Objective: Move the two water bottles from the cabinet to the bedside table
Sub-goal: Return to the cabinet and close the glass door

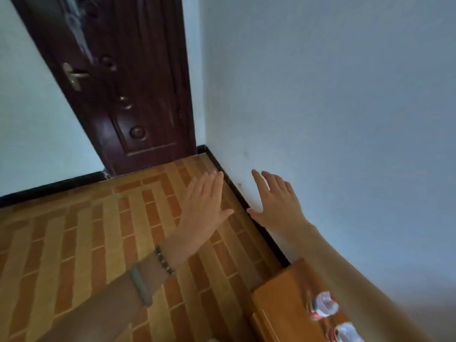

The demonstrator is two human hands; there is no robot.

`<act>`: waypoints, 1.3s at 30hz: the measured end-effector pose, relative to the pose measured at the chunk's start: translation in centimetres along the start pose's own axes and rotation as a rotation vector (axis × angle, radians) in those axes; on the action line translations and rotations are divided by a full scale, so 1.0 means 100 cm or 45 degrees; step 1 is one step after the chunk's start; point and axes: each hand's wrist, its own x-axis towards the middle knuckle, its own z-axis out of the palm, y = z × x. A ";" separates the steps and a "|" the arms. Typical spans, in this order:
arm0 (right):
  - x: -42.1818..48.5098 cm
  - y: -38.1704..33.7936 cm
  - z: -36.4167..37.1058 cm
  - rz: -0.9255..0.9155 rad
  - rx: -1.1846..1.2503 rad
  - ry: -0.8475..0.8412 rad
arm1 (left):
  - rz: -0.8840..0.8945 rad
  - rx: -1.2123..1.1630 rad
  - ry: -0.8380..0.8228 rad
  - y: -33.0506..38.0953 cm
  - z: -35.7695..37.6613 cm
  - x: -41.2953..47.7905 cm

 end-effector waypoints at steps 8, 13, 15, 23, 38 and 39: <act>0.052 -0.135 0.030 -0.519 0.286 0.027 | -0.581 0.185 -0.032 -0.107 -0.037 -0.084; 0.082 -0.229 0.047 -0.812 0.286 -0.032 | -0.857 0.357 -0.054 -0.170 -0.060 -0.135; 0.091 -0.269 0.053 -0.892 0.311 -0.044 | -0.958 0.388 -0.042 -0.196 -0.067 -0.156; 0.126 -0.424 0.068 -1.178 0.334 -0.031 | -1.245 0.501 0.017 -0.305 -0.104 -0.218; 0.162 -0.672 0.066 -1.613 0.507 -0.025 | -1.581 0.716 0.077 -0.470 -0.178 -0.326; 0.164 -0.687 0.067 -1.650 0.529 -0.025 | -1.618 0.723 0.070 -0.479 -0.180 -0.333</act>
